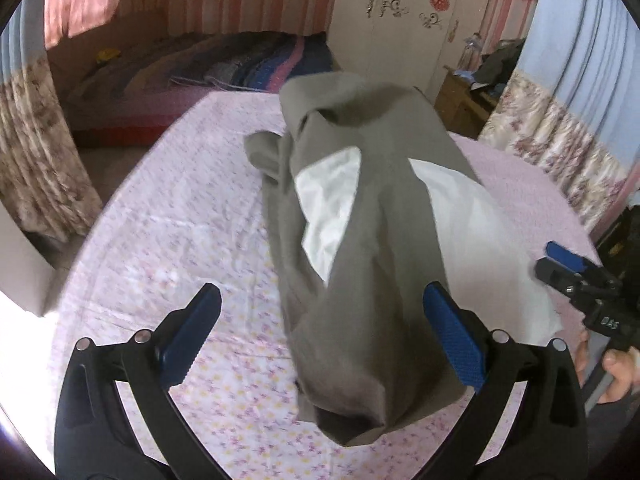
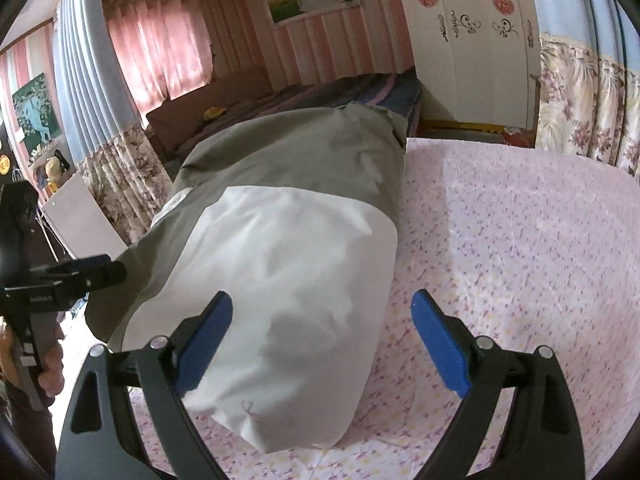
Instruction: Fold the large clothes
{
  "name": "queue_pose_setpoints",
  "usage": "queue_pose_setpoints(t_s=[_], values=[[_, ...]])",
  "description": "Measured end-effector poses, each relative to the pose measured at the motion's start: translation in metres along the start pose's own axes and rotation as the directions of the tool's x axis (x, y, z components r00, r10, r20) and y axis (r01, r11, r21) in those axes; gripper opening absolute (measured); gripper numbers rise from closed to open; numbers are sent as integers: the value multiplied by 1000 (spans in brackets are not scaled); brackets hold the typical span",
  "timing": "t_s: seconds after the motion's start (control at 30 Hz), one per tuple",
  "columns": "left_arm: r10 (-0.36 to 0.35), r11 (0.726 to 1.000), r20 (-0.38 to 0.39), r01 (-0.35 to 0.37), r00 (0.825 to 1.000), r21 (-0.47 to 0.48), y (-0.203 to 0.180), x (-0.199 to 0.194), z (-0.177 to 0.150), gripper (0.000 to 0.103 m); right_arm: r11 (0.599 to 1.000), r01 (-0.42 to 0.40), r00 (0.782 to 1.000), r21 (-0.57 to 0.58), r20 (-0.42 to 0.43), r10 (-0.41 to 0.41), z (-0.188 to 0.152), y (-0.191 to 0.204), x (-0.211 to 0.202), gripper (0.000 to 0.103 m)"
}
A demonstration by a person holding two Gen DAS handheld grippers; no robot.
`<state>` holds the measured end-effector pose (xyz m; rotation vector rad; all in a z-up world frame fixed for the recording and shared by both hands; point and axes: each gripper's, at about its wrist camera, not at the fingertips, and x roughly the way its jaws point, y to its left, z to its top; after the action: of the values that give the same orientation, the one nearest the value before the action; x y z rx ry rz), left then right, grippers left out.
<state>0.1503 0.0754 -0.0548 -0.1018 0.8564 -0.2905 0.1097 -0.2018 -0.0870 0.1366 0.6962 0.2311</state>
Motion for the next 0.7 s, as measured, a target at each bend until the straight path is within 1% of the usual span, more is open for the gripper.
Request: queue_pose_setpoints(t_s=[0.03,0.2,0.3,0.4,0.53,0.6,0.7], values=[[-18,1000,-3,18,1000,-8,3,3,-3,100,1000,4,1000,-4,-1,-4,-2,1,0,91],[-17,1000,-52,17,998,-15,10,22,-21,100,999,33,999,-33,11,-32,-6,6,-1,91],[-62,998,-81,60,995,-32,13,32,-34,100,999,34,999,-40,7,-34,-7,8,-2,91],[-75,997,-81,74,994,-23,14,39,-44,100,999,31,1000,-37,-4,-31,-11,8,1,91],[-107,994,-97,103,990,-47,18,50,-50,100,1000,25,999,-18,-23,-25,-17,6,7,91],[-106,994,-98,102,990,-40,17,54,-52,100,1000,17,999,-4,-27,-17,-19,4,7,91],[-71,997,-90,71,993,-11,12,56,-54,100,999,-1,999,50,-35,3,-21,-1,9,91]])
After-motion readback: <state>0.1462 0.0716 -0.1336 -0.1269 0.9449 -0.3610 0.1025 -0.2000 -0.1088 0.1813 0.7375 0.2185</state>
